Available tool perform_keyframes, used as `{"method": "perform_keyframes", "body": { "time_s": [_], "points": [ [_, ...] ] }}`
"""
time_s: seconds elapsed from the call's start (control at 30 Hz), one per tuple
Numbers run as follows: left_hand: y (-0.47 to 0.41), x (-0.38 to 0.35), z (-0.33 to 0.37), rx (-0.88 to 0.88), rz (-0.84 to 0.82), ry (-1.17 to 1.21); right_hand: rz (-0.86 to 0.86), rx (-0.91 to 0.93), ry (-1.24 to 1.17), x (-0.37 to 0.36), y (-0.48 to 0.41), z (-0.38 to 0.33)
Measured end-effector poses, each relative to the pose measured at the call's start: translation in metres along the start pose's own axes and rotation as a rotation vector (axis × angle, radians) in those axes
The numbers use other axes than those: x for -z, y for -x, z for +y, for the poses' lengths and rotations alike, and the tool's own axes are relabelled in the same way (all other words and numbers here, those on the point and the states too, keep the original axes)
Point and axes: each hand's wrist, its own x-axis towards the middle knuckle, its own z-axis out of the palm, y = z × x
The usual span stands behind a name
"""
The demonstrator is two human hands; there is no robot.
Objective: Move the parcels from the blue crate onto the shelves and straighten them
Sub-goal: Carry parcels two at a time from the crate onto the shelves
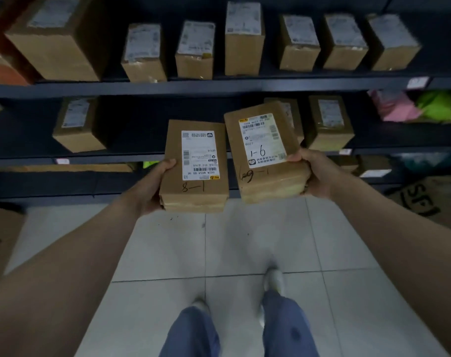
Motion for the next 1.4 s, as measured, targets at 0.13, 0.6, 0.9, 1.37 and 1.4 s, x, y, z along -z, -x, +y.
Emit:
{"method": "perform_keyframes", "body": {
  "time_s": [0.13,0.6,0.9,1.37,1.4],
  "points": [
    [-0.052,-0.011,-0.008,-0.018,0.025,0.003,0.030,0.008,-0.006,0.016,-0.030,0.017],
    [-0.244,-0.068,0.018,-0.103,0.022,-0.057,0.026,0.158,-0.176,0.081,-0.152,-0.001],
    [-0.319,-0.090,0.033,-0.046,0.039,0.008,-0.065,0.222,-0.206,0.118,-0.198,0.000],
    [-0.268,-0.103,0.049,-0.163,0.412,-0.378,-0.176,0.129,-0.134,0.097,-0.156,0.001],
    [-0.253,-0.105,0.049,-0.184,0.414,-0.468,-0.181,0.119,-0.124,0.093,-0.144,0.000]
  ]
}}
